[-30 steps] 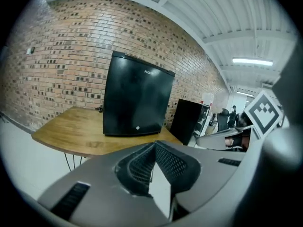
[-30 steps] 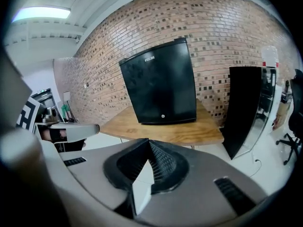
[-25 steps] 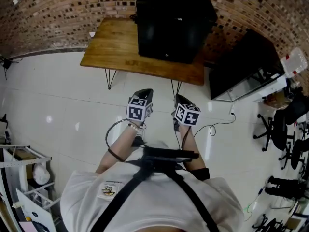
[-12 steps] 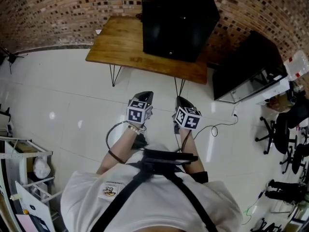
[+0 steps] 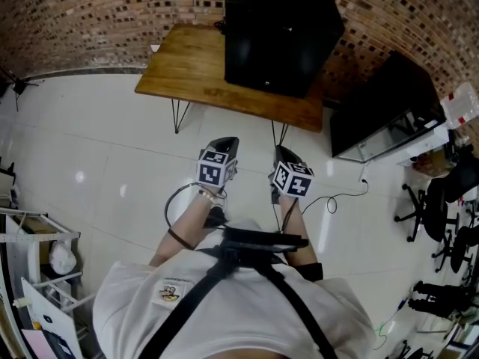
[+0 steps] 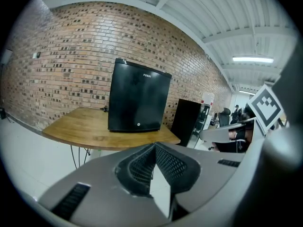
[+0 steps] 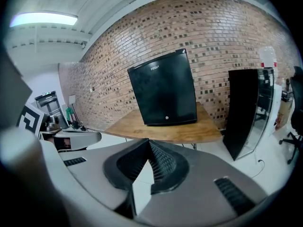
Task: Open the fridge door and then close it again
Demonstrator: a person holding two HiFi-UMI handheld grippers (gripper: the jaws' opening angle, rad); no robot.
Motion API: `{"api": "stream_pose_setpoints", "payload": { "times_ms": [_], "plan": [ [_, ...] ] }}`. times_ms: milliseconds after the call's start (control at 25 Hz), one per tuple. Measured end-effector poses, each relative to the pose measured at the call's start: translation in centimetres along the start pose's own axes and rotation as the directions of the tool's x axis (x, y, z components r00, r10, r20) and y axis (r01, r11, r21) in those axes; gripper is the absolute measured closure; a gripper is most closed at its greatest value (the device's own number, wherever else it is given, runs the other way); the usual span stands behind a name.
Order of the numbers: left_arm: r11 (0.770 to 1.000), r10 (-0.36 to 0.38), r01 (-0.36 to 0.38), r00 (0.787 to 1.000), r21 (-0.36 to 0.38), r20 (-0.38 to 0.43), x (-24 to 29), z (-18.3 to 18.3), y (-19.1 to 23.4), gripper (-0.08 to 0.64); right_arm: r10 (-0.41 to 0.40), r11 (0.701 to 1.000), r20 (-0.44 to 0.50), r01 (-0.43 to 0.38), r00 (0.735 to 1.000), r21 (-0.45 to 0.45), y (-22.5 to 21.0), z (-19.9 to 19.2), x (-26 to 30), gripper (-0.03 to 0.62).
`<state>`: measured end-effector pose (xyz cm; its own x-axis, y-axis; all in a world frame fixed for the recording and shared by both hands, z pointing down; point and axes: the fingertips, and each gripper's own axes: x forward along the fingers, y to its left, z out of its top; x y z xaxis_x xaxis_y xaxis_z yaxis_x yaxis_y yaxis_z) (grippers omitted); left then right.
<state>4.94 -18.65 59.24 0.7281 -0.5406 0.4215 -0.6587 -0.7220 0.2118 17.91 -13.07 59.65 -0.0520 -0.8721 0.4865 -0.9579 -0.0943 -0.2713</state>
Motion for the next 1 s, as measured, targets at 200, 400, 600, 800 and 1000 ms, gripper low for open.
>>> {"api": "stream_pose_setpoints", "payload": {
  "times_ms": [200,400,600,800,1000],
  "plan": [
    [1.0,-0.004,0.004,1.0,0.005,-0.003,0.3,0.3,0.5,0.56,0.004,1.0,0.002,-0.004,1.0,-0.003,0.3,0.3,0.5,0.572],
    [1.0,-0.005,0.005,1.0,-0.01,0.003,1.0,0.7,1.0,0.56,-0.007,1.0,-0.001,0.007,1.0,0.003,-0.1,0.5,1.1,0.572],
    [1.0,-0.005,0.005,1.0,-0.007,-0.006,1.8,1.0,1.4,0.56,-0.021,1.0,-0.003,0.021,1.0,0.012,-0.6,0.6,1.4,0.572],
    [1.0,-0.01,0.01,1.0,-0.004,0.006,2.2,1.9,0.9,0.56,-0.032,0.999,-0.012,0.032,0.999,0.022,-1.3,0.0,1.0,0.572],
    [1.0,0.007,-0.007,1.0,0.019,-0.021,1.7,0.8,0.4,0.558,-0.04,0.998,0.01,0.04,0.999,0.04,-2.6,-0.5,-0.7,0.572]
  ]
}}
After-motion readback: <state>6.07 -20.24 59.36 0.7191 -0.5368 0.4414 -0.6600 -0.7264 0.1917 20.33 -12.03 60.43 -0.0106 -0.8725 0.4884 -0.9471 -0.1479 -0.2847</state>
